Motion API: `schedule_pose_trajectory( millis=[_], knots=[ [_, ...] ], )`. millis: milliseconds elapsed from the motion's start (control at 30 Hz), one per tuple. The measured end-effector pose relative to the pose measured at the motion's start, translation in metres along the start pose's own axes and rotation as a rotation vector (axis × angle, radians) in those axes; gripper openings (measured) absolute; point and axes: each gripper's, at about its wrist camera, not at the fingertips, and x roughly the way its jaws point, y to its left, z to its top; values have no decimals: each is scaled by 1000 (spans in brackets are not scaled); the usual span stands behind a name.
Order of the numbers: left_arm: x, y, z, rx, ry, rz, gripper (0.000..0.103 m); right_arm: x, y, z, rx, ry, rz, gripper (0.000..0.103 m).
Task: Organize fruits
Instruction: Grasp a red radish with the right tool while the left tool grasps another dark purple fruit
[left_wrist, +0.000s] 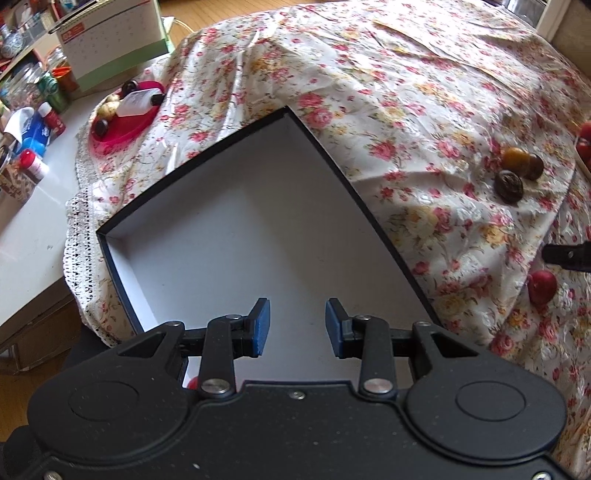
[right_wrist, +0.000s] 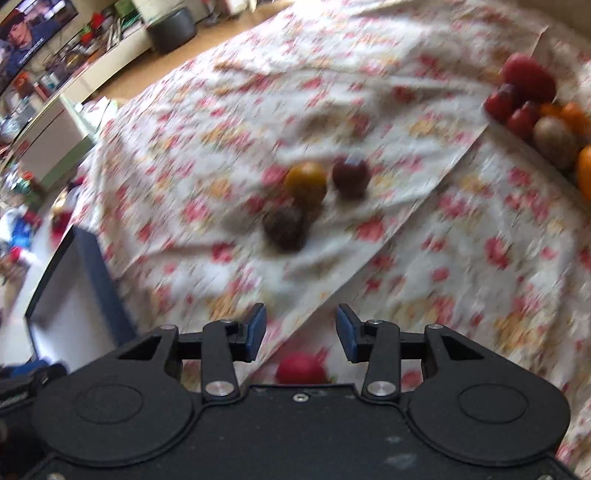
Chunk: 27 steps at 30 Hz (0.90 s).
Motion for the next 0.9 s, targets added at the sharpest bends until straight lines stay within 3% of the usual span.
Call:
schedule_pose_trajectory(
  millis=[200, 400, 433, 500, 667, 900],
  knots=[
    [-5, -6, 2, 14, 9, -24, 44, 10, 7, -19, -58, -6, -123, 49],
    [-7, -26, 22, 45, 61, -90, 44, 23, 10, -27, -72, 17, -106, 50],
    [-7, -32, 26, 60, 63, -89, 44, 23, 11, -29, -76, 23, -93, 42],
    [-7, -47, 36, 102, 55, -90, 44, 20, 11, -30, -84, 22, -78, 41],
    [-7, -94, 60, 210, 21, -123, 44, -2, -11, -13, -6, 9, -10, 41],
    [14, -156, 89, 299, -2, -203, 44, -34, -48, 27, 56, -86, -96, 41]
  ],
)
